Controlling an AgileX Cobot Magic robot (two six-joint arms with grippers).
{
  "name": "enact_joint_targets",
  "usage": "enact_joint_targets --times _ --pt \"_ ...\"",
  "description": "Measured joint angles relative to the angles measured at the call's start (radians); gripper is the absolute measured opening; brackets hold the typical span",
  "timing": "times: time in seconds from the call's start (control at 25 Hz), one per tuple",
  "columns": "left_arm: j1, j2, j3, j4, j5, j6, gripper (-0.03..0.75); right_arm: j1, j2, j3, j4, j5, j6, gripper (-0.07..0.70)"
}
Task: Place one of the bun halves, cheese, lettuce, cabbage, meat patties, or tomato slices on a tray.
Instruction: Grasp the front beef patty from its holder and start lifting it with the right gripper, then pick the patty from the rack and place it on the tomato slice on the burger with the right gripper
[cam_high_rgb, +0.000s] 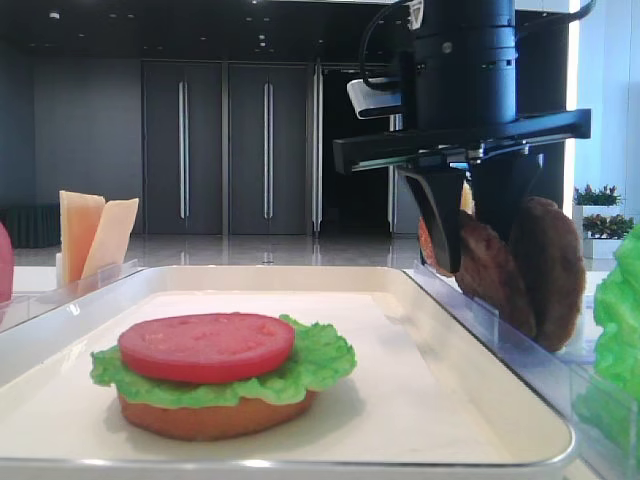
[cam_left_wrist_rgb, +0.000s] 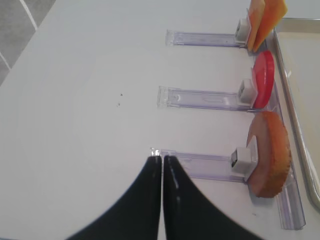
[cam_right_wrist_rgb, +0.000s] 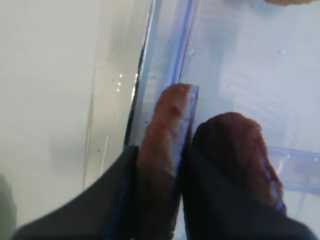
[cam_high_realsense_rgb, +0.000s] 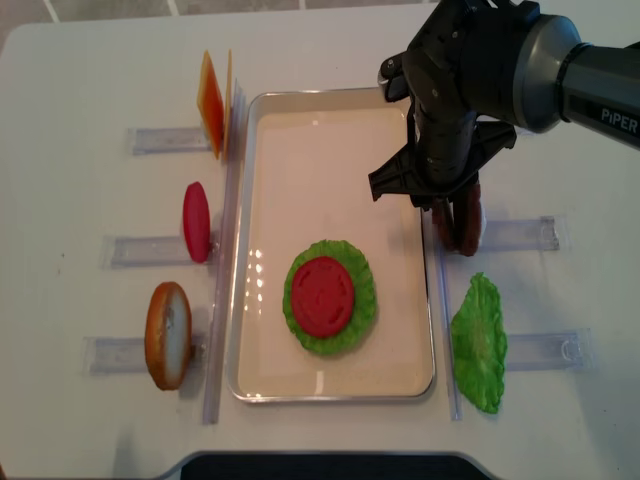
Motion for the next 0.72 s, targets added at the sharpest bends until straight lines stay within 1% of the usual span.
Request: enact_joint_targets --times 0.08,0.16,0.4,0.72 --pt "0.000 0.000 0.000 0.000 0.000 0.000 0.000 0.000 0.000 0.000 -0.006 0.009 0.000 0.162" --pt "0.000 0.000 0.000 0.000 0.000 0.000 0.000 0.000 0.000 -0.001 -0.015 0.017 0.000 0.138" --pt "0.000 0.000 0.000 0.000 0.000 0.000 0.000 0.000 -0.020 -0.007 -0.007 0.035 0.000 0.137" --pt "0.000 0.000 0.000 0.000 0.000 0.000 0.000 0.000 -0.145 -0.011 0.026 0.042 0.000 0.136"
